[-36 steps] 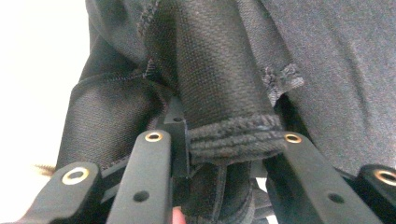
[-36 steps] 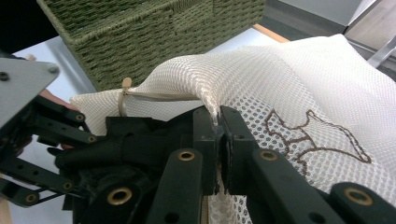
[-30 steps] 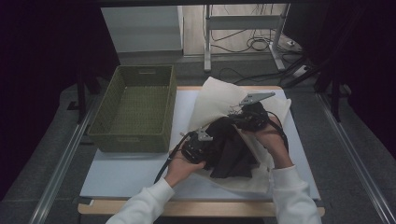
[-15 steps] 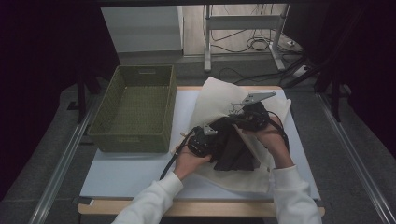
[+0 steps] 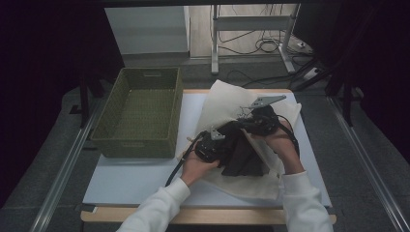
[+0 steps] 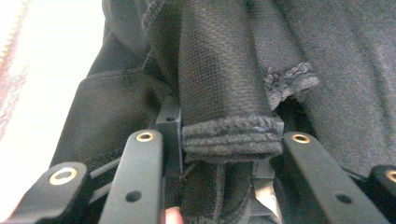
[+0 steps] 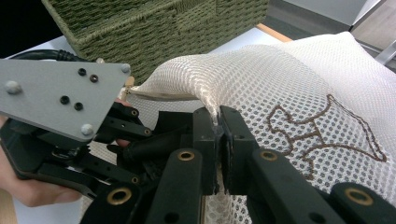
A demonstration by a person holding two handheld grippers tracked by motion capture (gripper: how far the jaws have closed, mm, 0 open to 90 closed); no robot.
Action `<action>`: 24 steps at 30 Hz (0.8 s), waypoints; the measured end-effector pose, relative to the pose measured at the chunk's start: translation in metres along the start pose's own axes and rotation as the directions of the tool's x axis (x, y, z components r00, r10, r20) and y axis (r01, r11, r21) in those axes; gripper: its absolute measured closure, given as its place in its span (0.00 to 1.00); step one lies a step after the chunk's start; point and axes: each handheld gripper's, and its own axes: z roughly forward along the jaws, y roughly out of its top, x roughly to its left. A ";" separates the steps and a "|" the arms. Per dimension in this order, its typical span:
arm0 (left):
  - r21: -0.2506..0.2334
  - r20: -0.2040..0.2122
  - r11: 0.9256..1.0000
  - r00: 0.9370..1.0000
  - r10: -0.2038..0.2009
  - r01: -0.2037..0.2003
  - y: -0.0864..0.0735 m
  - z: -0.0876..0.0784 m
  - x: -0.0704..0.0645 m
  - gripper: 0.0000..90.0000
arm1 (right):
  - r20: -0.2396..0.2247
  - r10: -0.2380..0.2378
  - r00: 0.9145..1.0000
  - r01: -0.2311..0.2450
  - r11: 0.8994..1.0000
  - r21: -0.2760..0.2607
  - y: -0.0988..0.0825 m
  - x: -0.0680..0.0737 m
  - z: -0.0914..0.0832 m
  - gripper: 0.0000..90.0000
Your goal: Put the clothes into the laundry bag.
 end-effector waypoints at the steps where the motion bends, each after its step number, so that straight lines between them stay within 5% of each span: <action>1: -0.001 -0.001 1.000 1.000 -0.001 0.001 0.000 0.001 0.000 0.71 | 0.001 0.000 1.000 0.000 1.000 0.000 0.000 0.000 0.000 0.95; 6: -0.001 0.003 1.000 1.000 0.002 -0.002 -0.001 0.000 0.000 0.67 | 0.000 0.002 1.000 -0.002 1.000 -0.002 0.000 -0.001 -0.001 0.95; 9: -0.024 0.016 1.000 1.000 -0.002 0.002 -0.002 -0.007 -0.001 0.56 | 0.001 0.001 1.000 -0.001 1.000 -0.006 0.000 -0.002 -0.002 0.95; 16: -0.136 0.044 0.991 0.999 0.008 -0.002 -0.007 -0.050 -0.001 0.41 | 0.004 0.008 1.000 -0.008 1.000 -0.012 -0.001 -0.003 -0.004 0.95; 21: -0.177 0.104 0.984 0.994 0.041 -0.022 -0.013 -0.072 -0.010 0.53 | 0.005 0.012 1.000 -0.011 1.000 -0.012 -0.001 -0.004 -0.004 0.95; 24: -0.169 0.167 0.983 0.981 0.100 -0.071 -0.017 -0.072 -0.021 0.72 | 0.005 0.013 1.000 -0.012 1.000 -0.011 -0.001 -0.004 -0.004 0.95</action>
